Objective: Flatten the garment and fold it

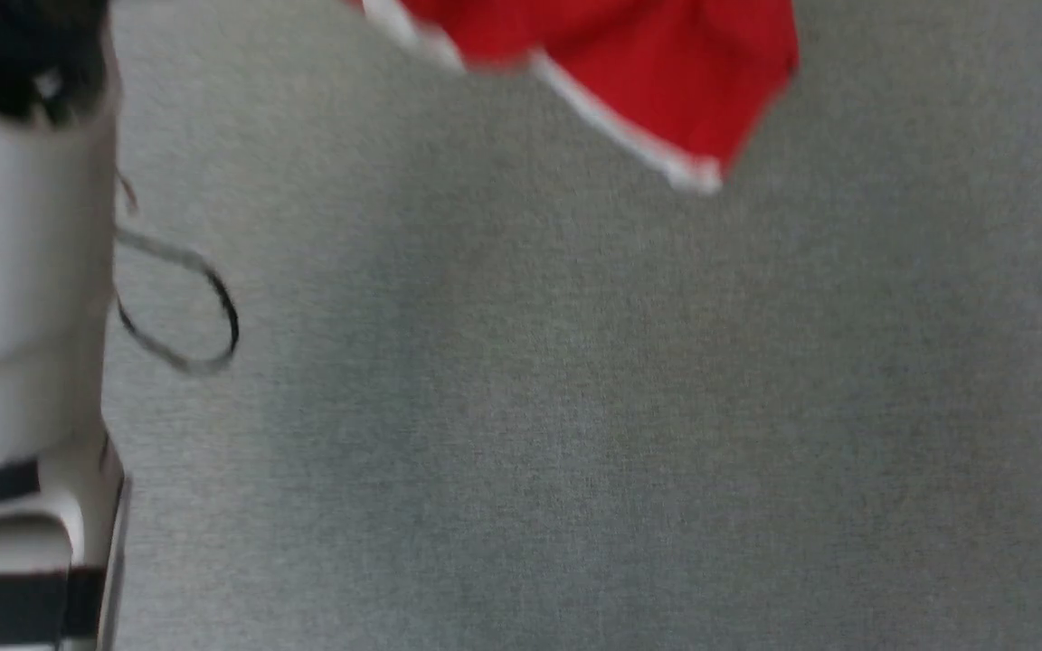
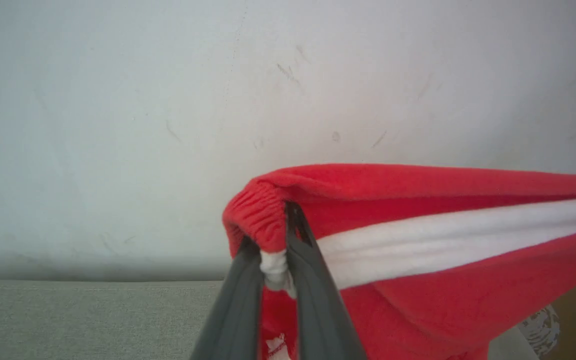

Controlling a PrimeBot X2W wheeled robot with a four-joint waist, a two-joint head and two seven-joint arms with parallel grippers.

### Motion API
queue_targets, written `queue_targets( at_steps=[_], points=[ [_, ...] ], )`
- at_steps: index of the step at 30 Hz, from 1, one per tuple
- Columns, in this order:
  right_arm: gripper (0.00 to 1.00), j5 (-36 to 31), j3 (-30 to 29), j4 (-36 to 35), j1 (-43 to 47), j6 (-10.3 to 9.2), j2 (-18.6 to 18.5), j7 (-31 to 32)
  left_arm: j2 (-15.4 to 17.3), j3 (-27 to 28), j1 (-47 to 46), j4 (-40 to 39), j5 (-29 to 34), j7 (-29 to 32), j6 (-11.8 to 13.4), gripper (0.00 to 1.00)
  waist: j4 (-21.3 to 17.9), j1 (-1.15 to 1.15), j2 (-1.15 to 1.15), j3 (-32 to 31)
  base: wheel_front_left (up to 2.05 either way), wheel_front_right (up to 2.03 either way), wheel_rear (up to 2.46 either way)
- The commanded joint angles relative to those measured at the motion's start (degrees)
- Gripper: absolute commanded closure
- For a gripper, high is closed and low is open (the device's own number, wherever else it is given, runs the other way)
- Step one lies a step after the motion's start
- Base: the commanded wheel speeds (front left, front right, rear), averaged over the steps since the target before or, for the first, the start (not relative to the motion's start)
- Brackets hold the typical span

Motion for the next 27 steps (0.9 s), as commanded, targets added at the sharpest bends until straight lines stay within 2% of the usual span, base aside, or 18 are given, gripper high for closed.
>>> queue_targets(
  at_steps=[1, 3, 7, 8, 9, 12, 15, 19, 21, 27],
  points=[
    [1.00, -1.07, 0.29, 2.28, -2.74, -0.13, 0.22, -1.61, -0.66, -0.07, -2.58, 1.69, 0.71, -2.08, -0.57, 1.00, -3.42, -0.02, 0.00, 8.96, 0.00, 0.00, 0.00],
    [1.00, -2.26, 1.39, 5.94, -6.23, -0.13, 0.45, -4.02, -2.17, 0.04, -6.03, 4.37, 0.79, -5.68, -1.50, 1.00, -3.79, -0.02, 0.00, 11.11, 0.00, 0.00, 0.00],
    [1.00, -3.74, 4.24, 11.17, -10.66, -0.13, 0.43, -9.04, -4.16, -0.12, -9.84, 8.49, -0.09, -13.25, -5.78, 1.00, -3.85, -0.02, 0.00, 14.60, 0.00, 0.00, 0.00],
    [1.00, -3.69, 5.13, 12.04, -11.04, -0.13, 0.37, -10.27, -4.39, -0.21, -10.26, 9.50, -0.22, -15.39, -7.07, 1.00, -3.76, -0.02, 0.00, 15.34, 0.00, 0.00, 0.00],
    [1.00, -3.69, 5.13, 12.04, -11.04, -0.13, 0.37, -10.27, -4.39, -0.21, -10.26, 9.50, -0.22, -15.39, -7.07, 1.00, -3.76, -0.02, 0.00, 15.34, 0.00, 0.00, 0.00],
    [1.00, -3.20, 8.78, 13.67, -10.56, -0.13, -0.65, -13.40, -4.46, -0.62, -9.94, 12.39, -1.10, -20.31, -11.28, 1.00, -3.60, -0.02, 0.00, 17.50, 0.00, 0.00, 0.00],
    [1.00, -1.28, 11.03, 14.57, -8.64, -0.13, -1.59, -15.87, -3.94, -0.73, -8.29, 14.91, -1.95, -22.71, -13.88, 1.00, -3.27, -0.02, 0.00, 19.33, 0.00, 0.00, 0.00],
    [1.00, 1.55, 13.65, 13.91, -4.32, -0.13, -3.48, -18.52, -3.38, -0.72, -4.84, 16.84, -3.43, -24.16, -16.20, 1.00, -2.82, -0.02, 0.00, 19.95, 0.00, 0.00, 0.00],
    [1.00, 3.72, 15.08, 11.30, -0.20, -0.13, -5.58, -19.61, -3.39, -0.81, -1.58, 17.31, -4.73, -24.14, -17.10, 1.00, -2.42, -0.02, 0.00, 19.15, 0.00, 0.00, 0.00],
    [1.00, 7.21, 14.97, 4.08, 9.28, -0.13, -8.29, -19.52, -3.88, -1.37, 6.66, 15.29, -6.65, -21.98, -16.04, 1.00, -2.32, -0.02, 0.00, 15.87, 0.00, 0.00, 0.00]
  ],
)
